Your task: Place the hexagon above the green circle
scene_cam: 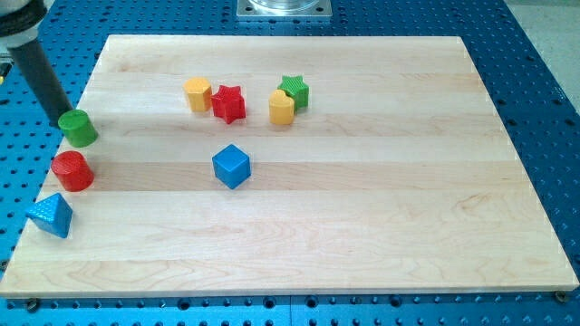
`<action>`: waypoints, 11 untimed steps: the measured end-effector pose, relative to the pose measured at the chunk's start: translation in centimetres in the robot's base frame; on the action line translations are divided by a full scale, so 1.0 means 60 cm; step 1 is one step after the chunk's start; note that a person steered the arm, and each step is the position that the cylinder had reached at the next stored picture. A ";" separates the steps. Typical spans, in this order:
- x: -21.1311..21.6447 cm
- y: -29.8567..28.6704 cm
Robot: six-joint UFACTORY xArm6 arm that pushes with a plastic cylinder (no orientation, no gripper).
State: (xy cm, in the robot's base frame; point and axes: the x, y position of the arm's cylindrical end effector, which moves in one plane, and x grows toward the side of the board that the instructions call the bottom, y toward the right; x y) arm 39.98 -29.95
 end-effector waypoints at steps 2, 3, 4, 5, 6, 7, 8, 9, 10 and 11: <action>-0.053 0.098; -0.181 0.242; -0.198 0.379; -0.117 0.330; -0.110 0.188; -0.087 0.210; -0.049 0.241; -0.005 0.218; -0.028 0.192; -0.041 0.153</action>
